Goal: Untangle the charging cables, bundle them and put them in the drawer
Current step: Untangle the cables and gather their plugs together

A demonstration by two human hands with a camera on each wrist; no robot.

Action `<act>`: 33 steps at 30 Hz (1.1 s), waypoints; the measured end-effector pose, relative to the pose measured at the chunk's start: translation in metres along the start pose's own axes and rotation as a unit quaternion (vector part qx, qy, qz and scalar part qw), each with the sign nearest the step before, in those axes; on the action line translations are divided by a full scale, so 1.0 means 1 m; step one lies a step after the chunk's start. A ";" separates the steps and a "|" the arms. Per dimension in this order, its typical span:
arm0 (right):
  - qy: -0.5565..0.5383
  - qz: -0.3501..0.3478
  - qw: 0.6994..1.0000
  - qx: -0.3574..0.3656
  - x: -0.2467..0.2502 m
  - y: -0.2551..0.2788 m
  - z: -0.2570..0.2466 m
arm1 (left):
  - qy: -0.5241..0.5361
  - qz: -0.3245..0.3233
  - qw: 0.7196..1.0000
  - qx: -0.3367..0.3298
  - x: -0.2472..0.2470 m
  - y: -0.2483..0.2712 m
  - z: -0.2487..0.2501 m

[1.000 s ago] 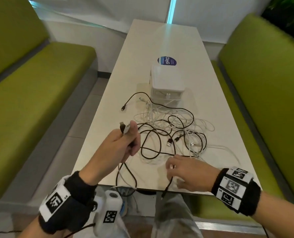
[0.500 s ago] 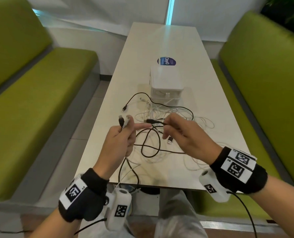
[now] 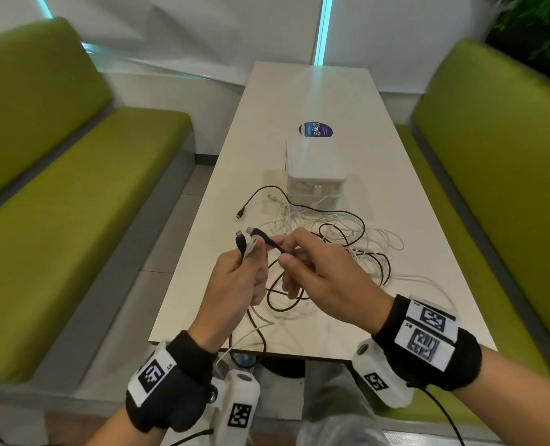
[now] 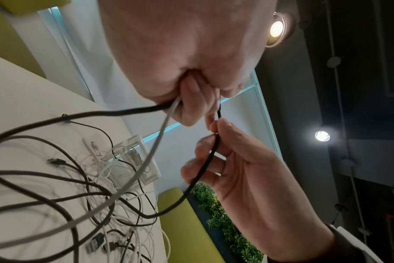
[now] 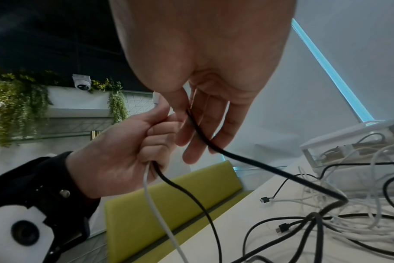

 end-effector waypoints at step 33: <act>0.156 -0.164 0.968 -0.108 0.009 0.004 0.075 | 0.054 0.133 0.964 -0.226 0.091 0.011 0.128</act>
Point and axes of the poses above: each hand's wrist, its own y-axis away from the middle knuckle, its own x-axis out of the back of the hand, z = x × y, the point moved 8 cm from there along -y, towards the middle knuckle, and after that the axes turned 4 degrees about y, right-handed, at the moved point
